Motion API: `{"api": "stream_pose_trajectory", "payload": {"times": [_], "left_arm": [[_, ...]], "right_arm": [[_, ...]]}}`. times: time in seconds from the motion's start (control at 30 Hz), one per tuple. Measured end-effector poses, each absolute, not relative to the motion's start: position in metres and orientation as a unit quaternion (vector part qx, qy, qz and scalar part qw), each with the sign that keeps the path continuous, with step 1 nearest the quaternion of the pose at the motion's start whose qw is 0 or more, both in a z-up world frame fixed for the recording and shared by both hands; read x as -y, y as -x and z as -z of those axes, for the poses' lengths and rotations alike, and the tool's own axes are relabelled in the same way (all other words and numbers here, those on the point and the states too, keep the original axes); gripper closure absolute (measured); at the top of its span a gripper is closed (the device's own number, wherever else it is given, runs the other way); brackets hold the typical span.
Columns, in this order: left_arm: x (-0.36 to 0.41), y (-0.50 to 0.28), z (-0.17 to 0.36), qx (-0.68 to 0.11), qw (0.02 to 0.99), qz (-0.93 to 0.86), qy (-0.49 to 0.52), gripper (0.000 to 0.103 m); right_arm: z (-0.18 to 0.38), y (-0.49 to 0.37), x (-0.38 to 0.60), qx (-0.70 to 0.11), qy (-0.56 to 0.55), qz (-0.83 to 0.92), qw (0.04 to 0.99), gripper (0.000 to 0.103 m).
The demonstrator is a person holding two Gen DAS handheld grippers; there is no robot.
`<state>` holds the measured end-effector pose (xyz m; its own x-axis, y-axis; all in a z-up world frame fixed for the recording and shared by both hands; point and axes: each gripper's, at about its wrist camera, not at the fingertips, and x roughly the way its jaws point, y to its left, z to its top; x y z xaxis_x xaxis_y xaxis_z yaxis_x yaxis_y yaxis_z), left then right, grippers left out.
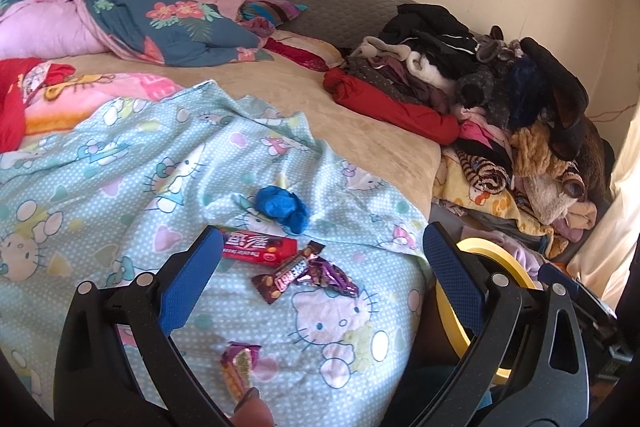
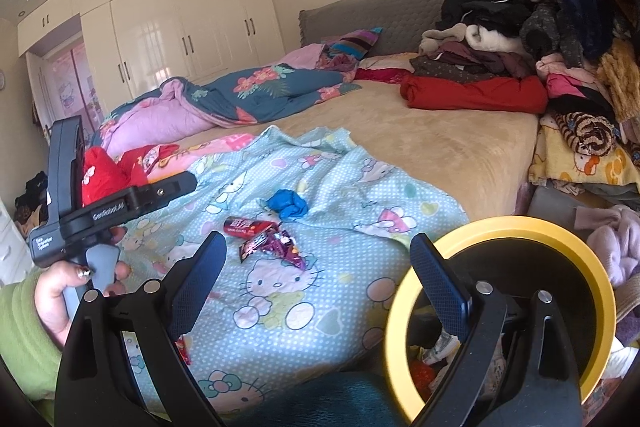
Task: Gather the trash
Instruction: 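Grasp the red candy tube with the left tool while the right tool grasps the purple wrapper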
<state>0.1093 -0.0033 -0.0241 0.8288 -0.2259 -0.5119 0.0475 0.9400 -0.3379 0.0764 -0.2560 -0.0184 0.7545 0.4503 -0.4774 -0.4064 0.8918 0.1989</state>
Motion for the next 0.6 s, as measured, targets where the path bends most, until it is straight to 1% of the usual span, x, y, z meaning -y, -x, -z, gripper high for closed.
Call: {"api": "stream_pose_trajectory", "payload": {"times": [0.13, 0.43, 0.57, 0.6], "left_arm": [[-0.009, -0.112, 0.028, -0.288, 0.941, 0.062, 0.167, 0.011], [-0.043, -0.125, 0.050, -0.334, 0.920, 0.033, 0.204, 0.011], [-0.051, -0.129, 0.061, -0.352, 0.910, 0.031, 0.215, 0.024], [-0.053, -0.130, 0.064, -0.357, 0.908, 0.032, 0.219, 0.026]], "right_arm": [[0.022, -0.077, 0.242, -0.271, -0.031, -0.239, 0.932, 0.013], [0.037, -0.093, 0.203, -0.301, -0.001, -0.258, 0.918, 0.013], [0.048, -0.108, 0.185, -0.320, 0.020, -0.258, 0.911, 0.013], [0.051, -0.111, 0.182, -0.324, 0.026, -0.256, 0.910, 0.015]]}}
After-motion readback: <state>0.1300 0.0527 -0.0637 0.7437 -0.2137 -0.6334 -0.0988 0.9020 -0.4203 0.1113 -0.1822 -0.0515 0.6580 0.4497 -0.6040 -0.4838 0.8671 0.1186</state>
